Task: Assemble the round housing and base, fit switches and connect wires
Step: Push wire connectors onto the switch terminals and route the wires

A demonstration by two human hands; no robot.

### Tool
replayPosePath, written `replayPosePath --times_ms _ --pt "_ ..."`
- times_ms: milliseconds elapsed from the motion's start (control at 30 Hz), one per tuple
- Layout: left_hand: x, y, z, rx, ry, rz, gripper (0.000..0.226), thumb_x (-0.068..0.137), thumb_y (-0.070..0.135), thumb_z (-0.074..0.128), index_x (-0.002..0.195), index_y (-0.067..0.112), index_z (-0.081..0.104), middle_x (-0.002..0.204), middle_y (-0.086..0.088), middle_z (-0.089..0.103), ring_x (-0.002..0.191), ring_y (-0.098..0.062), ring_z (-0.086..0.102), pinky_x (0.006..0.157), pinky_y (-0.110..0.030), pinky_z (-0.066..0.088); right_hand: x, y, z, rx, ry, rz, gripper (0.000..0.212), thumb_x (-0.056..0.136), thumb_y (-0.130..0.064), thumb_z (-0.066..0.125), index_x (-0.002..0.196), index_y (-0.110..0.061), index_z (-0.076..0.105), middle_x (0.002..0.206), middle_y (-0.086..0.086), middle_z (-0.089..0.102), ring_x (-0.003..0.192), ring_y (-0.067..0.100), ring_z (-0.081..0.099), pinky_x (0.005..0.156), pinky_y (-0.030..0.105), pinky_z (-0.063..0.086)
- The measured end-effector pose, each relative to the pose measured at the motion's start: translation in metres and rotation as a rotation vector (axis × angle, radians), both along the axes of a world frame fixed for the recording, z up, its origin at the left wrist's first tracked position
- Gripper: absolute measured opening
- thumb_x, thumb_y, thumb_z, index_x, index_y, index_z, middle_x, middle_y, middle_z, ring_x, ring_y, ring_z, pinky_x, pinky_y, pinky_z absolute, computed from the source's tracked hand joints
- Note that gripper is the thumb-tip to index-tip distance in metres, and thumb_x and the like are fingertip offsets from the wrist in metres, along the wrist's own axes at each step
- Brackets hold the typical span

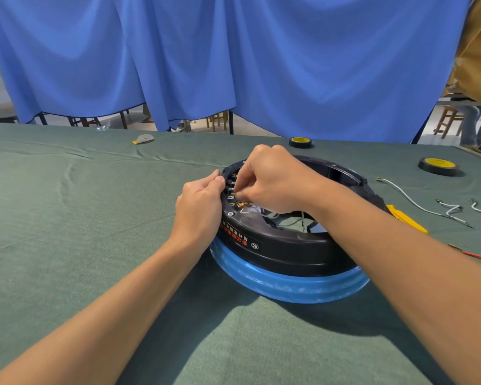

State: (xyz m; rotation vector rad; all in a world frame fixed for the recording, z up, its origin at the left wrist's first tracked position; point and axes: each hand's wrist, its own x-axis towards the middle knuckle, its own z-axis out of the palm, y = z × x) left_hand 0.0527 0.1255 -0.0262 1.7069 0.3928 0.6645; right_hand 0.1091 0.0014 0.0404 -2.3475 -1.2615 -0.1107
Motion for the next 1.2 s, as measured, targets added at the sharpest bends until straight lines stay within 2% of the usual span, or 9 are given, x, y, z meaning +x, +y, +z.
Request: replayPosePath --times_ms 333,500,567,633,700,767,833,1100,1200 --pt "-0.001 -0.001 0.0 -0.016 0.001 -0.018 0.067 0.075 0.044 0.045 0.13 0.011 0.064 0.132 -0.013 0.064 0.13 -0.032 0.053 0.112 -0.051 0.036 0.0 -0.003 0.0 -0.003 0.076 0.0 0.01 0.088 -0.015 0.069 0.095 -0.015 0.077 0.077 -0.006 0.063 0.083 0.011 0.061 0.074 0.025 0.052" --pt "-0.003 -0.004 -0.001 -0.058 -0.053 0.003 0.061 0.077 0.041 0.049 0.127 0.011 0.066 0.128 -0.011 0.066 0.128 -0.032 0.055 0.113 -0.051 0.036 0.002 -0.013 0.009 -0.045 0.101 0.039 0.01 0.088 -0.023 0.069 0.097 -0.021 0.073 0.074 -0.018 0.061 0.075 0.0 0.06 0.065 0.018 0.047" --pt "-0.002 -0.004 -0.002 -0.072 -0.058 0.005 0.061 0.077 0.041 0.05 0.127 0.011 0.066 0.127 -0.011 0.067 0.127 -0.031 0.056 0.112 -0.052 0.037 0.003 -0.018 0.009 -0.037 0.072 0.044 0.006 0.088 -0.021 0.069 0.092 -0.024 0.073 0.067 -0.021 0.059 0.066 -0.004 0.059 0.059 0.013 0.042" --pt "-0.002 -0.003 -0.003 -0.079 -0.062 0.0 0.06 0.077 0.04 0.051 0.126 0.009 0.067 0.126 -0.012 0.067 0.125 -0.033 0.057 0.111 -0.053 0.038 0.002 -0.023 0.01 -0.023 0.066 0.065 0.014 0.087 -0.016 0.067 0.084 -0.028 0.071 0.062 -0.019 0.062 0.061 -0.008 0.06 0.054 0.007 0.04" --pt "-0.001 -0.002 -0.004 -0.074 -0.062 -0.006 0.06 0.077 0.04 0.051 0.125 0.009 0.067 0.125 -0.013 0.068 0.124 -0.033 0.058 0.111 -0.053 0.039 0.004 -0.029 0.01 0.016 0.132 0.095 0.018 0.086 -0.014 0.066 0.082 -0.031 0.072 0.065 -0.013 0.068 0.065 -0.006 0.063 0.059 0.01 0.046" --pt "0.0 -0.001 -0.003 -0.069 -0.068 0.001 0.06 0.076 0.039 0.052 0.125 0.009 0.068 0.125 -0.011 0.068 0.124 -0.031 0.058 0.111 -0.051 0.039 0.004 -0.034 0.009 0.025 0.203 0.134 0.011 0.085 -0.021 0.07 0.086 -0.031 0.075 0.071 -0.013 0.071 0.069 -0.001 0.066 0.064 0.017 0.051" --pt "0.001 -0.002 -0.003 -0.065 -0.081 0.026 0.059 0.075 0.037 0.052 0.126 0.01 0.067 0.125 -0.008 0.068 0.125 -0.027 0.058 0.111 -0.049 0.039 0.003 -0.034 0.005 0.011 0.209 0.157 0.006 0.084 -0.026 0.074 0.087 -0.03 0.077 0.073 -0.015 0.072 0.071 -0.002 0.066 0.065 0.015 0.051" --pt "0.0 -0.002 -0.001 -0.06 -0.075 0.014 0.057 0.075 0.036 0.052 0.118 0.004 0.07 0.122 -0.019 0.068 0.124 -0.039 0.056 0.11 -0.056 0.037 -0.002 -0.023 0.001 0.007 0.064 0.102 0.001 0.081 -0.021 0.078 0.081 -0.02 0.079 0.072 -0.007 0.073 0.069 0.002 0.066 0.069 0.022 0.054" --pt "-0.001 -0.005 -0.002 -0.012 -0.074 0.027 0.053 0.078 0.038 0.05 0.119 0.01 0.069 0.122 -0.017 0.068 0.122 -0.038 0.058 0.108 -0.055 0.04 -0.006 -0.02 0.0 0.005 -0.013 0.069 0.003 0.082 -0.022 0.077 0.081 -0.019 0.078 0.07 -0.004 0.071 0.068 0.005 0.063 0.065 0.025 0.052"
